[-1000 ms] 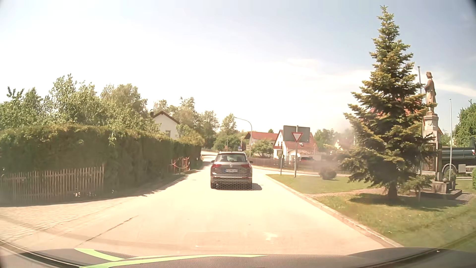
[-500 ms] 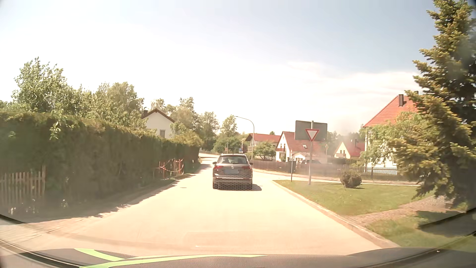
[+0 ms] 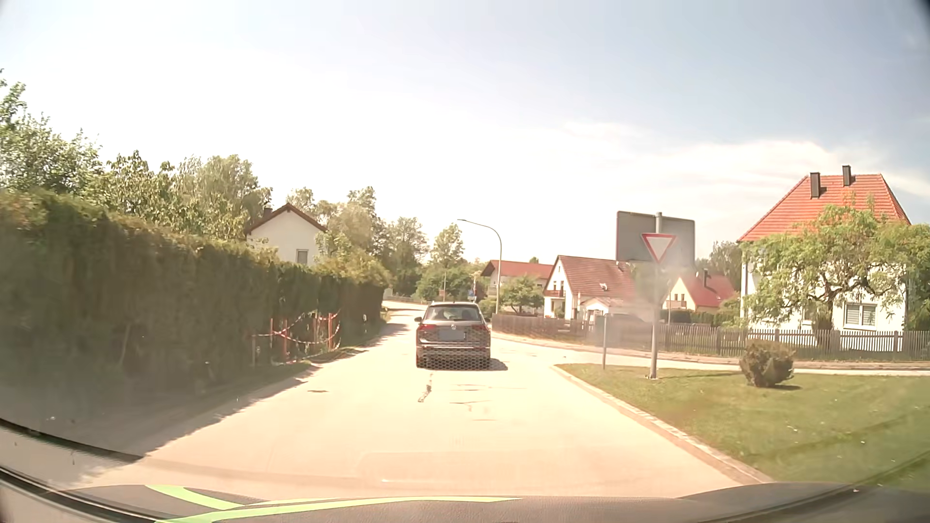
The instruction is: Follow the waypoints while adhering to traffic rules and regulations
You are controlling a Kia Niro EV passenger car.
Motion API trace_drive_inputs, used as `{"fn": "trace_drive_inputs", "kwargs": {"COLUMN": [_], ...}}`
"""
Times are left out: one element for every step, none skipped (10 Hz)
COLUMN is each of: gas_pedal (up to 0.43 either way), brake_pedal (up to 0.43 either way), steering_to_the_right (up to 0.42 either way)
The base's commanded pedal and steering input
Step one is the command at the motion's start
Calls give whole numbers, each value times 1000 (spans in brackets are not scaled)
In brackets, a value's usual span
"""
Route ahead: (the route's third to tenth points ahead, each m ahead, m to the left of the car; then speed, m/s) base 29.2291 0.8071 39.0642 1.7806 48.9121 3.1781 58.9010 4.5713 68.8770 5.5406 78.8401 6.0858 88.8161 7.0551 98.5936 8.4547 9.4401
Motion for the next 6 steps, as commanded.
{"fn": "trace_drive_inputs", "kwargs": {"gas_pedal": [138, 138, 138, 138, 138, 138], "brake_pedal": [0, 0, 0, 0, 0, 0], "steering_to_the_right": [-5, -5, -8, -11, -11, -12]}}
